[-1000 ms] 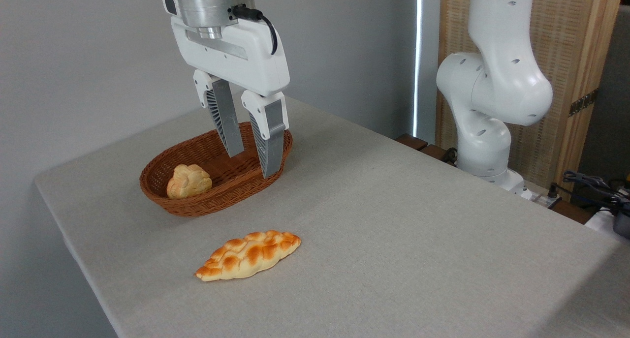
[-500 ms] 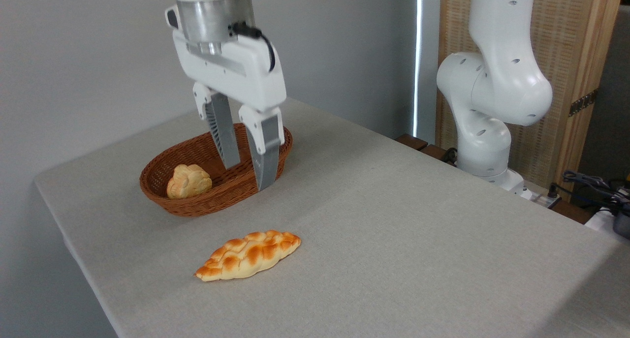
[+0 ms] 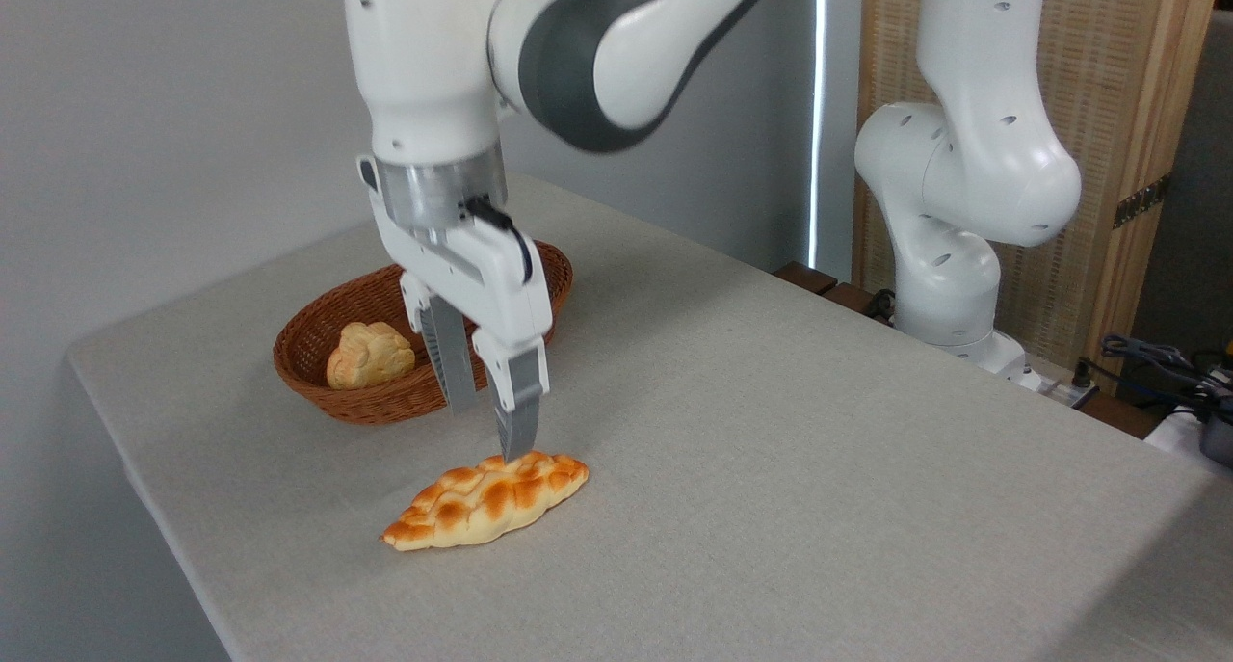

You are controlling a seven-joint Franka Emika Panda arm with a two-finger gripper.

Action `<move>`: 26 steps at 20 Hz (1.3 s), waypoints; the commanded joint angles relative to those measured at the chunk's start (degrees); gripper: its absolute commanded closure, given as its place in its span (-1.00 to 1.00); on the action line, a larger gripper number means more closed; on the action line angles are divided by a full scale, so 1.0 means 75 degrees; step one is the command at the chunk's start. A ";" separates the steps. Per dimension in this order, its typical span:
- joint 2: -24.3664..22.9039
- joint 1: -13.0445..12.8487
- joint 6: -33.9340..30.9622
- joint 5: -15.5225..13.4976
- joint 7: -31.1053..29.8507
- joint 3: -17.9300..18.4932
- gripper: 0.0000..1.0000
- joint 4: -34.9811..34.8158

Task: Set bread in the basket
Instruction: 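Move the open gripper down over the braided golden loaf, then close the gripper on the middle of the braided loaf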

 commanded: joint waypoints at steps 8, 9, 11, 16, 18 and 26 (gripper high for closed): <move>0.0357 -0.0036 0.1709 0.0818 0.0142 -0.0159 -1.00 -0.1138; 0.0369 -0.0036 0.1757 0.0901 0.0142 -0.0159 -1.00 -0.1162; 0.0427 -0.0036 0.1793 0.0902 0.0142 -0.0159 -1.00 -0.1151; 0.0428 -0.0036 0.1863 0.0890 0.0247 -0.0171 0.18 -0.1151; 0.0416 -0.0036 0.1863 0.0890 0.0575 -0.0171 0.35 -0.1139; 0.0369 -0.0036 0.1770 0.0796 0.0517 -0.0171 0.31 -0.1139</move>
